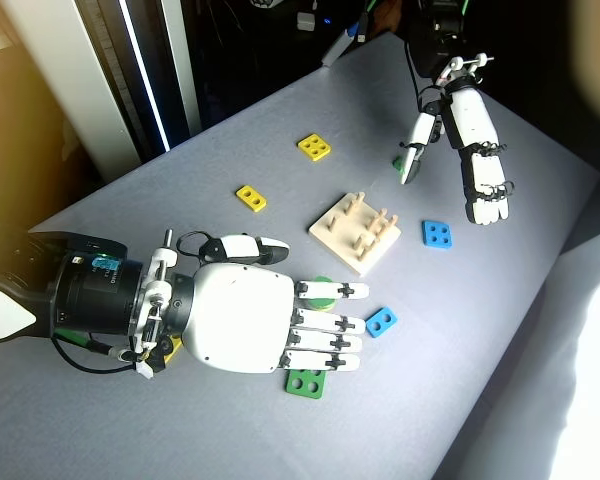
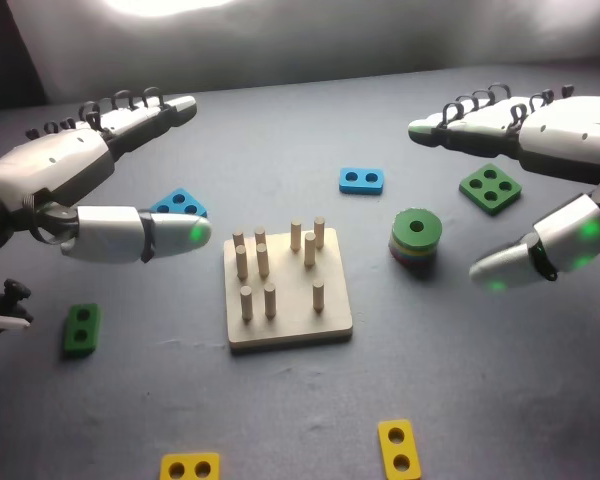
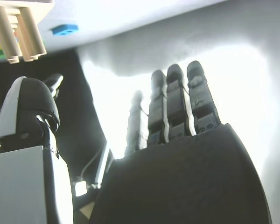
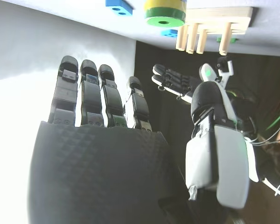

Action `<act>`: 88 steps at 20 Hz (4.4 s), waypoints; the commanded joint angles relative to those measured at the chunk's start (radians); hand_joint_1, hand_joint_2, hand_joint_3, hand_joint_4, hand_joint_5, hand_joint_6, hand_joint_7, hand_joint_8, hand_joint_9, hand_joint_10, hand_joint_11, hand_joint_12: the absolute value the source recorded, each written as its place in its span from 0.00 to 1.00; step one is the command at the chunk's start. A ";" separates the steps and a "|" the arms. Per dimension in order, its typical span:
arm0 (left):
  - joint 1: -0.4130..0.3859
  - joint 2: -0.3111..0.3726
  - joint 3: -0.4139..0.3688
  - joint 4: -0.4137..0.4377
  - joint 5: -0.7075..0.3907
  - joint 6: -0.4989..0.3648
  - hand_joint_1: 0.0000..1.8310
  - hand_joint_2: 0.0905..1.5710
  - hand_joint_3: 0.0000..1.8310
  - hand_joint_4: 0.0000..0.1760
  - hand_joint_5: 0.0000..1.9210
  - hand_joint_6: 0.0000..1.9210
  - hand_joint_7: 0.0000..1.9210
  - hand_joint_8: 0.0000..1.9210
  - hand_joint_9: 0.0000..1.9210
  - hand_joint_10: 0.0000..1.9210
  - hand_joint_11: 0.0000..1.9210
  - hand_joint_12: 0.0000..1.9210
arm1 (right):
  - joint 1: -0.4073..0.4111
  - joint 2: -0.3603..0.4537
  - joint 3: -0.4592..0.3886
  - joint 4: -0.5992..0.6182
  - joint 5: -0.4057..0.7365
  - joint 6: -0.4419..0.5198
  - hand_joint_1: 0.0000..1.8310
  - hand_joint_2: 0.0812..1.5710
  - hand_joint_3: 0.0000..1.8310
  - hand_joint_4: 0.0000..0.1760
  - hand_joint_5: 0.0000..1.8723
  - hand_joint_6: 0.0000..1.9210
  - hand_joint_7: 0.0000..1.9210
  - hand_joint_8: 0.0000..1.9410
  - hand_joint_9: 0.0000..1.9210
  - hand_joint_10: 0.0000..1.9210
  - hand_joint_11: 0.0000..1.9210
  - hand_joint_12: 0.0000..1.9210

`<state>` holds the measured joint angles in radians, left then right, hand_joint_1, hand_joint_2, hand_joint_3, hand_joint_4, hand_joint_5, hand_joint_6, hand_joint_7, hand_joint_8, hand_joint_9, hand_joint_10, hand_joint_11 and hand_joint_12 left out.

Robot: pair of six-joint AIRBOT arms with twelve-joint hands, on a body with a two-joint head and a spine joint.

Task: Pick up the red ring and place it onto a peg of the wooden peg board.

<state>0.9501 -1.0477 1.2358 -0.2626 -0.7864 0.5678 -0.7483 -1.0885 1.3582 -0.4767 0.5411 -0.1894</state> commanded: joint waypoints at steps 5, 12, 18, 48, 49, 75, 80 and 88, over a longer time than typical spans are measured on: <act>-0.010 -0.005 0.004 0.000 -0.122 -0.008 0.22 0.58 0.00 1.00 0.01 0.00 0.00 0.00 0.00 0.00 0.00 0.00 | 0.015 -0.002 0.001 0.012 0.085 0.014 0.33 0.42 0.05 0.36 0.00 0.00 0.00 0.00 0.00 0.00 0.00 0.00; -0.014 -0.004 0.005 0.004 -0.126 -0.013 0.23 0.58 0.00 0.96 0.01 0.00 0.00 0.00 0.00 0.00 0.00 0.00 | 0.046 -0.029 0.009 -0.067 0.021 0.014 0.33 0.50 0.03 0.44 0.02 0.00 0.00 0.00 0.00 0.00 0.00 0.00; -0.017 -0.005 0.005 0.008 -0.126 -0.015 0.23 0.58 0.00 1.00 0.01 0.00 0.00 0.00 0.00 0.00 0.00 0.00 | 0.049 -0.089 0.078 -0.110 -0.017 0.071 0.39 0.52 0.01 0.12 0.10 0.01 0.02 0.01 0.01 0.00 0.01 0.01; -0.033 -0.001 0.006 0.026 -0.127 -0.023 0.22 0.58 0.00 1.00 0.01 0.00 0.00 0.00 0.00 0.00 0.00 0.00 | 0.063 -0.183 0.173 -0.113 -0.076 0.074 0.39 0.53 0.00 0.19 0.17 0.01 0.07 0.01 0.01 0.00 0.00 0.00; -0.035 -0.001 0.006 0.027 -0.127 -0.024 0.22 0.58 0.00 1.00 0.01 0.00 0.00 0.00 0.00 0.00 0.00 0.00 | 0.063 -0.184 0.175 -0.113 -0.078 0.075 0.39 0.53 0.00 0.20 0.18 0.01 0.07 0.01 0.01 0.00 0.00 0.00; -0.039 0.000 0.006 0.029 -0.132 -0.028 0.25 0.58 0.00 1.00 0.02 0.00 0.00 0.00 0.00 0.00 0.00 0.00 | 0.059 -0.211 0.189 -0.119 -0.078 0.100 0.46 0.60 0.00 0.00 0.31 0.02 0.12 0.00 0.03 0.00 0.00 0.00; -0.040 0.000 0.006 0.030 -0.134 -0.030 0.24 0.59 0.00 1.00 0.01 0.00 0.00 0.00 0.00 0.00 0.00 0.00 | 0.061 -0.218 0.189 -0.119 -0.070 0.108 0.44 0.59 0.00 0.01 0.29 0.01 0.11 0.00 0.02 0.00 0.00 0.00; -0.041 0.000 0.006 0.030 -0.135 -0.030 0.25 0.59 0.00 1.00 0.02 0.00 0.00 0.00 0.00 0.00 0.00 0.00 | 0.062 -0.228 0.190 -0.119 -0.064 0.111 0.47 0.58 0.00 0.29 0.30 0.01 0.11 0.00 0.02 0.00 0.00 0.00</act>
<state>0.9241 -1.0477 1.2358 -0.2279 -0.7998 0.5472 -0.6975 -1.3132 1.5463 -0.6212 0.3885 -0.0853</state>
